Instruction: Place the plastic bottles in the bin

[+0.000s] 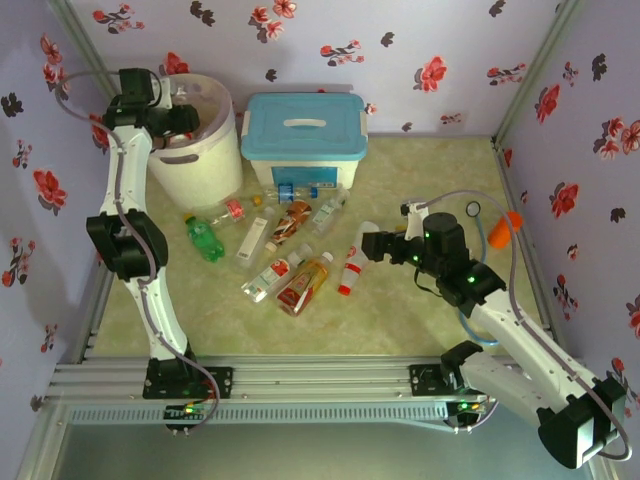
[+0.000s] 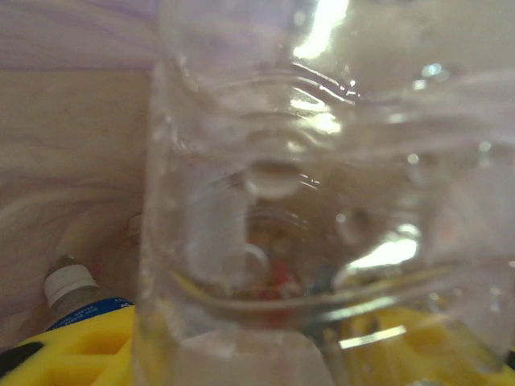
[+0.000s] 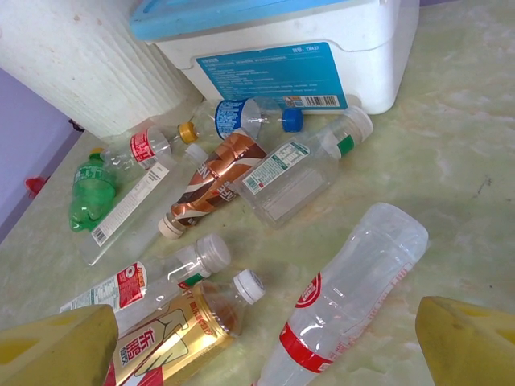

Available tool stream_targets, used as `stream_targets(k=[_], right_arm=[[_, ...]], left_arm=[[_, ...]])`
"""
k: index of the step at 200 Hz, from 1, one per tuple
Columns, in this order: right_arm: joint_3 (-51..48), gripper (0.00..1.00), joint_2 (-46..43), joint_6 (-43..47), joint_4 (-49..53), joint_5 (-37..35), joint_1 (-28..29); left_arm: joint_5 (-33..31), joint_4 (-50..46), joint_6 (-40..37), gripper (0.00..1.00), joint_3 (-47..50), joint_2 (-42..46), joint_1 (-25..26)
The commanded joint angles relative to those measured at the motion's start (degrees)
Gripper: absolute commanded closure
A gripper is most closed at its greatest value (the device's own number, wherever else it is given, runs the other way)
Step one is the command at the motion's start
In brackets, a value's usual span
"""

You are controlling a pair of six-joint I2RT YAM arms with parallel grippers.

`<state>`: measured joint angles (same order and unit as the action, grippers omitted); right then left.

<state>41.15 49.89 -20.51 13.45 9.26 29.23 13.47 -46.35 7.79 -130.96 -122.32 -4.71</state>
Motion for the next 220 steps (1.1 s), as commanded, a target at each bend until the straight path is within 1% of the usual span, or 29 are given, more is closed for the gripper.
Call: stream_targets(k=[1,11,18,25,37,64,101,120,130,146,182,194,203,220], right_arm=[[-0.8,0.04,-0.9,-2.4,-3.0,-0.1,-0.4],[-0.5,0.04,-0.9,-2.9,-3.1,-0.1,-0.3],[-0.3,0.04,-1.0,-3.0,-2.9,-0.1,-0.4],[-0.1,0.03,-0.9,-3.0,-2.5,-0.2,-0.4],[0.1,0.03,-0.8,-3.0,-2.2,-0.4,-0.4],[0.3,0.03,-0.4,-3.2,-2.2,-0.6,-0.4],[0.4,0.03,-0.5,-3.3,-1.8,-0.8,-0.4],[0.7,0.03,-0.5,-3.3,-1.2,-1.0,-0.4],[0.9,0.03,-0.7,-3.4,-0.8,-1.0,-0.4],[1.1,0.02,-0.8,-3.6,-0.1,-1.5,-0.4],[2.8,0.01,0.0,-5.9,4.7,-5.9,-0.4],[4.2,0.03,0.8,-7.0,7.2,-7.7,-0.4],[5.2,0.04,1.5,-8.9,9.7,-9.8,-0.4],[7.1,0.07,3.0,-16.0,15.8,-13.8,-0.4]], left_arm=[[-0.2,-2.3,-2.6,0.95,-1.1,-2.7,0.4],[0.1,-3.1,-2.6,0.92,-1.8,-3.5,0.5],[0.6,-3.5,-2.8,0.87,-2.1,-3.8,0.4],[0.8,-4.0,-3.1,0.8,-2.3,-4.1,0.5],[0.8,-4.5,-3.6,0.65,-2.3,-4.2,0.5],[0.8,-4.1,-3.4,0.42,-2.2,-4.0,0.6],[1.6,-3.8,-3.4,0.19,-2.1,-3.2,0.8],[2.3,-3.5,-3.1,0.1,-2.3,-2.7,0.8],[2.6,-3.5,-3.0,0.07,-2.5,-2.3,0.8],[3.1,-2.9,-2.7,0.06,-2.7,-1.3,0.8],[3.7,-2.5,-1.9,0.03,-4.1,1.3,0.8],[3.7,-2.1,-1.5,0.02,-4.0,2.8,0.8],[3.7,-1.6,-1.3,0.01,-3.7,4.1,0.8],[2.4,-0.6,-0.6,0.01,-2.7,6.8,0.8]])
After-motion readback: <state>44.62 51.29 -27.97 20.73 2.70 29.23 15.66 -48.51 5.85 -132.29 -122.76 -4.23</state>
